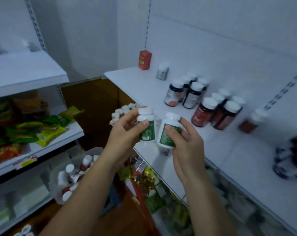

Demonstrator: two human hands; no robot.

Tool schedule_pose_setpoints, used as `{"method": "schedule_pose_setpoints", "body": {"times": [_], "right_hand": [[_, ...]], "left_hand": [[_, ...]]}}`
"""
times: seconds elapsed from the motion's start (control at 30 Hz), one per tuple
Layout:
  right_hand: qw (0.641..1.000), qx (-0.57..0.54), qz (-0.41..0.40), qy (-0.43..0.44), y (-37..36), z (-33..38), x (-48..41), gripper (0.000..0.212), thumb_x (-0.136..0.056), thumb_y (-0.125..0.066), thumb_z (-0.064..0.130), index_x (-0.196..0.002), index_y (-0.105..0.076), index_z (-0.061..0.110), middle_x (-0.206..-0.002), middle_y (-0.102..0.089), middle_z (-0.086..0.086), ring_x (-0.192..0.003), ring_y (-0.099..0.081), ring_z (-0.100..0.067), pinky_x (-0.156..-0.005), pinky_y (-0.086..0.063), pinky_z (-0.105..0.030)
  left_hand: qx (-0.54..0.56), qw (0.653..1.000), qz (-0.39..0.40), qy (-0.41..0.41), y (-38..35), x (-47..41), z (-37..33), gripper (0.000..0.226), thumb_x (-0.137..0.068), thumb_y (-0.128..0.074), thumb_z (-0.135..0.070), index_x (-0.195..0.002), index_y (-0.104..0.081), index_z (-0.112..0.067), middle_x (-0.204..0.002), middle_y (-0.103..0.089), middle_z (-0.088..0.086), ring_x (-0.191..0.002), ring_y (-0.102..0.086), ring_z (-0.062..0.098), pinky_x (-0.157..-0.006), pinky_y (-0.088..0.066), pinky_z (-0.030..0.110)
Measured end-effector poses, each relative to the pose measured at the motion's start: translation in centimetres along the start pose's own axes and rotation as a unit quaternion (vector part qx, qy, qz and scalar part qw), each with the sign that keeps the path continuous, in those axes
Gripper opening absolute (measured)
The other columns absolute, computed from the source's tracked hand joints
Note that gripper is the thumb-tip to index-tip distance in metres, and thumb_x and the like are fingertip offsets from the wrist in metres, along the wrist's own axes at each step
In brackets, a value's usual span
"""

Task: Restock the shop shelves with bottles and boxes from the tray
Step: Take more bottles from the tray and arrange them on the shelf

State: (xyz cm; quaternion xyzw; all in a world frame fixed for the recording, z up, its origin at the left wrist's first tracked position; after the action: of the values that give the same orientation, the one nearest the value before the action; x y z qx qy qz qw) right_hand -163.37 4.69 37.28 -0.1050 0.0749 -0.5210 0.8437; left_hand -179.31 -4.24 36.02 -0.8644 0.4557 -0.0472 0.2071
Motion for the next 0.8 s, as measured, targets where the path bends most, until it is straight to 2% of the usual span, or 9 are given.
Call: {"method": "schedule_pose_setpoints", "body": {"times": [0.07,0.17,0.3,0.4,0.5,0.7,0.8], "right_hand": [[1.0,0.0,-0.006,0.005,3.5,2.2,2.0,0.044,-0.089,-0.078,0.007,-0.129,-0.067,0.02,-0.109,-0.08,-0.007,-0.102,-0.076,-0.03,-0.092,-0.06,-0.058],[1.0,0.012,-0.005,0.021,8.4,4.7,5.0,0.047,-0.088,-0.082,0.015,-0.13,-0.067,0.027,-0.108,-0.08,-0.005,-0.103,-0.075,-0.034,-0.091,-0.058,-0.067],[0.999,0.019,-0.007,0.035,14.8,6.8,8.9,0.049,-0.081,-0.083,0.026,-0.128,-0.068,0.033,-0.115,-0.078,-0.003,-0.106,-0.075,-0.03,-0.092,-0.06,-0.06],[0.999,0.013,-0.029,0.041,19.8,8.2,11.6,0.045,-0.091,-0.078,0.014,-0.131,-0.066,0.029,-0.116,-0.078,-0.001,-0.107,-0.075,-0.026,-0.093,-0.061,-0.056],[0.997,0.018,-0.064,0.042,25.2,9.2,14.2,0.043,-0.093,-0.076,0.012,-0.132,-0.065,0.028,-0.116,-0.077,-0.001,-0.106,-0.075,-0.023,-0.091,-0.062,-0.05],[0.988,0.042,-0.138,0.054,35.7,11.0,18.7,0.046,-0.092,-0.078,0.015,-0.134,-0.064,0.028,-0.116,-0.078,0.002,-0.104,-0.075,-0.017,-0.083,-0.063,-0.038],[0.981,0.061,-0.173,0.064,40.9,11.8,20.9,0.045,-0.092,-0.079,0.017,-0.133,-0.064,0.03,-0.116,-0.078,0.003,-0.105,-0.075,-0.015,-0.083,-0.061,-0.034]], "left_hand": [[-0.02,1.0,0.017,-0.001,-4.1,2.2,-0.6,0.049,-0.092,-0.067,-0.008,-0.14,-0.06,-0.004,-0.119,-0.076,0.001,-0.111,-0.072,0.022,-0.088,-0.06,0.034],[-0.046,0.997,0.054,0.006,-9.6,5.6,0.0,0.044,-0.097,-0.064,-0.004,-0.14,-0.061,-0.006,-0.128,-0.072,0.016,-0.116,-0.07,0.031,-0.088,-0.061,0.036],[-0.085,0.991,0.101,0.022,-16.5,9.7,1.7,0.04,-0.095,-0.066,-0.012,-0.136,-0.065,-0.013,-0.127,-0.073,0.015,-0.118,-0.07,0.035,-0.093,-0.06,0.044],[-0.107,0.987,0.118,0.036,-20.8,12.2,3.6,0.039,-0.101,-0.062,-0.008,-0.14,-0.062,-0.013,-0.129,-0.072,0.016,-0.121,-0.068,0.039,-0.102,-0.056,0.057],[-0.127,0.98,0.147,0.049,-25.3,14.3,5.9,0.04,-0.103,-0.061,-0.008,-0.142,-0.061,-0.015,-0.131,-0.071,0.015,-0.123,-0.066,0.042,-0.104,-0.049,0.069],[-0.134,0.965,0.209,0.081,-34.3,18.6,10.3,0.039,-0.102,-0.061,-0.008,-0.141,-0.063,-0.017,-0.128,-0.073,0.014,-0.122,-0.068,0.038,-0.104,-0.055,0.059],[-0.144,0.956,0.247,0.073,-38.8,20.6,12.4,0.04,-0.101,-0.064,-0.013,-0.14,-0.064,-0.019,-0.129,-0.073,0.013,-0.123,-0.068,0.037,-0.106,-0.052,0.062]]}}
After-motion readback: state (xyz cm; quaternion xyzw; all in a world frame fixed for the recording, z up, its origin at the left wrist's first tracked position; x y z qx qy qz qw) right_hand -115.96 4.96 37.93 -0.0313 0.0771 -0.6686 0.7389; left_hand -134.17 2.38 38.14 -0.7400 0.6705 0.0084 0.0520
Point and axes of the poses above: each hand's wrist, its own x-axis away from the middle knuckle, its own y-axis out of the back of the hand, z = x × y, the point moved 10 cm from there along -x, towards the middle knuckle
